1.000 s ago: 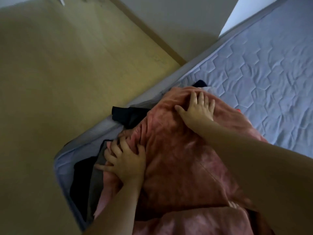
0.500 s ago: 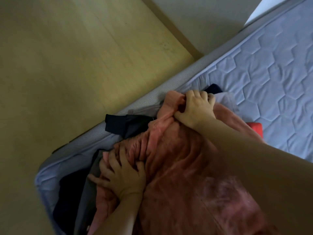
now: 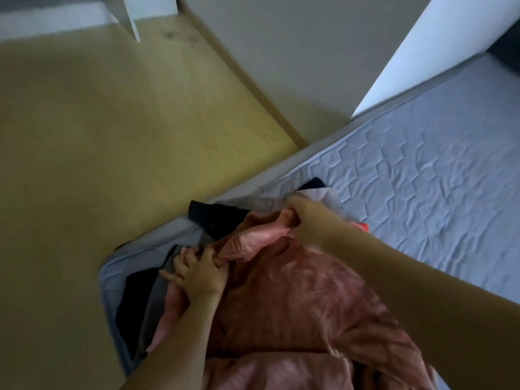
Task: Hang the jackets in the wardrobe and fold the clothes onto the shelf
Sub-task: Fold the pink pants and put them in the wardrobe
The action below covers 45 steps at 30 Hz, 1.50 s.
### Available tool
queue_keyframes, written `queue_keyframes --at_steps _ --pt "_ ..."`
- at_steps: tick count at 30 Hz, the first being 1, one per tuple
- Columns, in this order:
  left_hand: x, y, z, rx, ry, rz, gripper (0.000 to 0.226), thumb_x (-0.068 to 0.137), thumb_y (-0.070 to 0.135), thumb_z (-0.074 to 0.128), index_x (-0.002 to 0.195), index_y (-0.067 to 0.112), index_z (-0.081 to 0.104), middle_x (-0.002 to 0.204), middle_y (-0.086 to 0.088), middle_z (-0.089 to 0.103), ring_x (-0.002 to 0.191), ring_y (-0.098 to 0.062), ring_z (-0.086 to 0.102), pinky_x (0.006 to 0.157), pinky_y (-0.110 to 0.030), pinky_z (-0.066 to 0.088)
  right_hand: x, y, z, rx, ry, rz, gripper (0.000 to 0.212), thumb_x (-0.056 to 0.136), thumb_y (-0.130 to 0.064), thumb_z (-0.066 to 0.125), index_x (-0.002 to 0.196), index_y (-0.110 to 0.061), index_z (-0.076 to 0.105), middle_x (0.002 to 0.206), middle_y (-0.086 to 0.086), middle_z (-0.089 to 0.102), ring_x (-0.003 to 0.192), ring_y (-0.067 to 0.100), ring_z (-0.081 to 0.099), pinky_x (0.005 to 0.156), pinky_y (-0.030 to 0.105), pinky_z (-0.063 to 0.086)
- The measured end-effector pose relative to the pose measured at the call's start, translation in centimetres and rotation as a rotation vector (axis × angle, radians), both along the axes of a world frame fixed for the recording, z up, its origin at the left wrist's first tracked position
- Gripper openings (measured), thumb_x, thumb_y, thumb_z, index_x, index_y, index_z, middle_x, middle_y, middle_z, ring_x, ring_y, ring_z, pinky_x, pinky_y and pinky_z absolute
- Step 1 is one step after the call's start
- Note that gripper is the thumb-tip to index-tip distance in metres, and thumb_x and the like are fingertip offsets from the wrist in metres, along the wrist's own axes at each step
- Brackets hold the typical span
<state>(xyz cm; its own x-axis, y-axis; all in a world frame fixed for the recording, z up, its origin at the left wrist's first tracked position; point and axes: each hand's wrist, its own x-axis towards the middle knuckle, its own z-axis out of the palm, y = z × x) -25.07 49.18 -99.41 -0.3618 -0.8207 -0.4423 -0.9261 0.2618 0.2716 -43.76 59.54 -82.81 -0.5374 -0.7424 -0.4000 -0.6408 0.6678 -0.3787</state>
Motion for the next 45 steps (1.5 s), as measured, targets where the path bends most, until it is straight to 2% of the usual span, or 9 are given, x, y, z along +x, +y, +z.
queue_keyframes --at_steps 3,6,9,14,24,28,33,37,45 --pt "0.7 -1.3 7.4 -0.085 0.027 -0.107 0.025 0.081 0.04 0.061 0.104 0.03 0.062 0.12 -0.003 0.06 0.131 -0.032 0.038 0.113 -0.063 -0.007 2.5 1.2 7.1 -0.038 0.022 -0.018 0.021 0.083 -0.009 0.049 0.096 -0.023 0.043 0.101 0.004 0.057 0.1 0.026 0.055 0.077 0.031 0.04" --pt "3.1 -1.4 16.5 -0.004 0.425 -0.093 0.017 0.084 0.015 0.061 0.084 0.027 0.05 0.084 0.005 0.061 0.093 -0.031 0.061 0.087 -0.044 0.044 4.5 3.2 16.5 -0.214 0.006 -0.107 0.015 0.088 -0.013 0.048 0.1 -0.021 0.043 0.077 -0.003 0.053 0.078 0.021 0.054 0.065 0.028 0.033" --pt "5.3 -0.2 26.9 0.241 0.636 -0.122 0.045 0.082 0.008 0.067 0.102 0.042 0.044 0.101 0.017 0.041 0.097 -0.019 0.057 0.078 -0.026 0.043 5.9 6.8 26.7 -0.225 -0.007 -0.082 0.025 0.091 -0.014 0.046 0.113 -0.025 0.051 0.084 -0.003 0.06 0.079 0.017 0.057 0.068 0.027 0.04" --pt "8.5 4.9 44.3 0.52 0.655 -0.209 0.055 0.053 0.052 0.074 0.104 0.047 0.055 0.119 -0.002 0.037 0.109 -0.015 0.049 0.095 -0.034 0.044 8.1 16.9 42.5 -0.222 0.157 -0.191 0.022 0.083 -0.009 0.058 0.081 -0.023 0.041 0.084 -0.003 0.053 0.084 0.02 0.052 0.064 0.026 0.029" --pt "15.7 26.6 75.9 -0.5 0.771 -0.783 0.034 0.084 0.005 0.059 0.108 0.024 0.044 0.106 -0.002 0.036 0.09 -0.029 0.054 0.085 -0.035 0.043 19.4 46.1 67.9 -0.685 -0.042 -0.506 0.023 0.077 -0.011 0.067 0.099 -0.003 0.067 0.088 0.012 0.07 0.079 0.029 0.065 0.07 0.038 0.055" --pt "16.9 33.3 85.4 -0.633 0.979 -0.682 0.017 0.092 0.006 0.05 0.095 0.02 0.042 0.098 -0.005 0.05 0.086 -0.032 0.055 0.072 -0.036 0.042 23.2 55.7 75.7 -0.856 0.019 -0.58 0.015 0.085 -0.01 0.063 0.099 -0.008 0.056 0.081 0.01 0.062 0.071 0.022 0.058 0.064 0.035 0.048" --pt "18.7 42.4 90.3 -0.617 1.14 -0.396 0.027 0.094 0.005 0.045 0.12 0.013 0.044 0.116 -0.015 0.055 0.098 -0.035 0.057 0.081 -0.039 0.045 29.1 64.1 78.9 -0.924 0.213 -0.496 0.013 0.089 -0.016 0.063 0.087 -0.021 0.051 0.081 0.002 0.063 0.07 0.015 0.059 0.061 0.029 0.046" --pt "22.8 49.6 92.6 -0.677 1.091 -0.247 0.025 0.084 -0.003 0.044 0.106 0.008 0.048 0.113 -0.017 0.053 0.096 -0.04 0.056 0.081 -0.043 0.045 34.4 70.3 80.5 -0.944 0.292 -0.378 0.016 0.087 -0.019 0.064 0.083 -0.023 0.05 0.077 -0.001 0.06 0.069 0.013 0.056 0.06 0.028 0.044" --pt "31.5 62.9 100.4 -1.3 0.863 -0.128 0.03 0.084 -0.003 0.045 0.112 0.003 0.053 0.114 -0.021 0.061 0.107 -0.041 0.053 0.089 -0.048 0.037 42.7 83.3 84.0 -1.192 0.219 -0.278 0.023 0.085 -0.024 0.07 0.077 -0.025 0.049 0.07 -0.003 0.059 0.065 0.014 0.058 0.06 0.031 0.049"
